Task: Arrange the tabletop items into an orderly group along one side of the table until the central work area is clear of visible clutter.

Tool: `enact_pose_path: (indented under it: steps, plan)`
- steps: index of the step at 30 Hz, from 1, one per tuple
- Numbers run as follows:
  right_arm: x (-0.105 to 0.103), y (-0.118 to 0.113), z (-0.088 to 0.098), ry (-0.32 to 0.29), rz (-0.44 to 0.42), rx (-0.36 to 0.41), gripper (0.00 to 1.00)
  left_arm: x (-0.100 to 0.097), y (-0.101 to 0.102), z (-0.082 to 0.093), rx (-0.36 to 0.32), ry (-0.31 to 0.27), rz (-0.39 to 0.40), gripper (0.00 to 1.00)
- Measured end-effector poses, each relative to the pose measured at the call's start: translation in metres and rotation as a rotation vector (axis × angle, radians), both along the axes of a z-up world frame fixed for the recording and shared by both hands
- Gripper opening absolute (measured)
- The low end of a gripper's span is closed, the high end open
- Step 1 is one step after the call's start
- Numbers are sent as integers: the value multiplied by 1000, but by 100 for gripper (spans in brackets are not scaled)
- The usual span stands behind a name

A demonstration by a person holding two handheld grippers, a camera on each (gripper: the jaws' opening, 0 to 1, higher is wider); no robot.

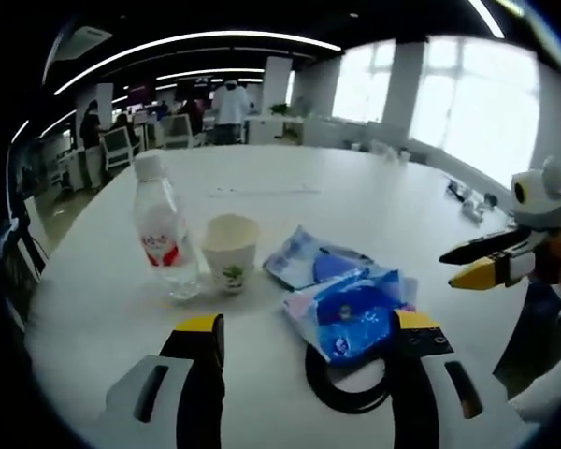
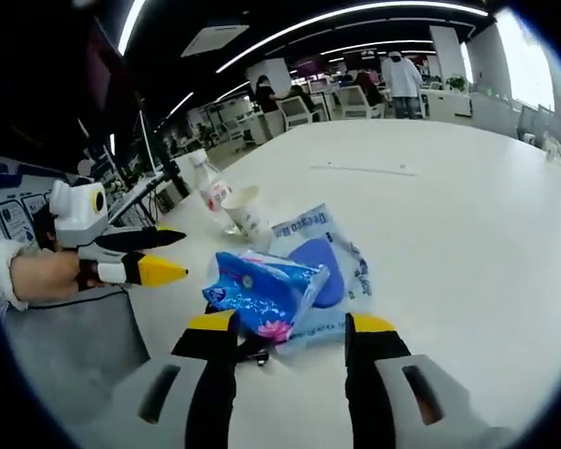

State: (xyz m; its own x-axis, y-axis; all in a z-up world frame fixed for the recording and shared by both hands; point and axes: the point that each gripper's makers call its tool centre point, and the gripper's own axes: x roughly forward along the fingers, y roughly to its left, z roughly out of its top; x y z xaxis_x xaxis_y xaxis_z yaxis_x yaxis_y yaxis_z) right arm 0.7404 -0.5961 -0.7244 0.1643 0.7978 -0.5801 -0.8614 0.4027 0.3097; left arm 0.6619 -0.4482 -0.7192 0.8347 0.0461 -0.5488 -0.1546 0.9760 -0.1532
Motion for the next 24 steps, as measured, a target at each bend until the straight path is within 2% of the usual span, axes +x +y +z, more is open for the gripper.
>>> enact_pose_path:
  steps: [8,19,24]
  plan:
    - [1,7,-13,33,-11,-1,41,2,0,-9,5,42,-2,66]
    - [3,19,-26,55,-2,-5,38,8,-8,-20,-33,73,4,63]
    - [3,23,-35,62,2,-17,37,9,-14,-26,-55,91,1,56]
